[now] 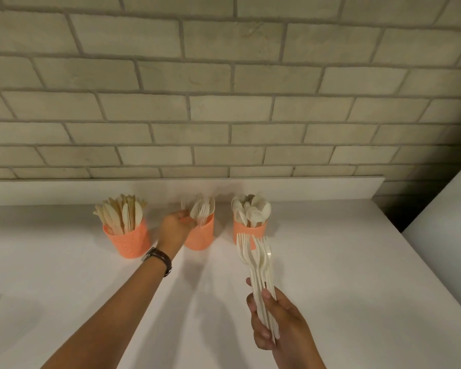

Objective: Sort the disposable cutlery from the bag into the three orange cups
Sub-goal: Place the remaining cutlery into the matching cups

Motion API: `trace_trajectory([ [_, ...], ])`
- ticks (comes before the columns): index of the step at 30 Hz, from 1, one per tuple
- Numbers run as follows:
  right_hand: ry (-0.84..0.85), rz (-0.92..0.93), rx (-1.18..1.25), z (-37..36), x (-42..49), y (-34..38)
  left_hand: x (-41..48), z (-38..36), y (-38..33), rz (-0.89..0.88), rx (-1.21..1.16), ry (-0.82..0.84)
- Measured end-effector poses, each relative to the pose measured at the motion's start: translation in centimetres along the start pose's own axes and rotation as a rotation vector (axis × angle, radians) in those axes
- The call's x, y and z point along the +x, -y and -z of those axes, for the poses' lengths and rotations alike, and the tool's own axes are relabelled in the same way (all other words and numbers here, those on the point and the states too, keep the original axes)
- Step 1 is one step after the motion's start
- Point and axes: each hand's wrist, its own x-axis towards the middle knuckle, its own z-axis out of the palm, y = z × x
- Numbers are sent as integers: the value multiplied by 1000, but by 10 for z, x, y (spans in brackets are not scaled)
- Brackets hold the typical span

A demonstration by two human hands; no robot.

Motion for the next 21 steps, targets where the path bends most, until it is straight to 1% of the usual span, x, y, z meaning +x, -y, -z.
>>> trace_trajectory([
  [1,21,-4,25,-2,-1,1,-4,3,0,-29,6,-4],
  [4,45,11,56,-8,-5,5,-23,16,1,-91,179,-99],
  [5,45,20,43,-10,-6,6,-33,21,-1,-101,194,-118],
  [9,58,46,-67,-13,-7,5,-90,34,-8,-97,43,-69],
  [13,109,75,-343,-22,-9,0,-156,39,-17,-16,-183,103],
  [15,132,115,-491,-27,-11,-5,-179,35,-18,19,-209,206],
  [17,125,194,-656,-30,-12,-13,-196,28,-16,24,-168,307],
  [18,117,251,-763,-31,-11,-17,-201,25,-13,19,-145,317],
  [19,124,313,-875,-31,-11,-21,-204,22,-10,14,-130,287],
  [21,170,370,-1065,-33,-10,-26,-206,17,-2,32,-133,172],
])
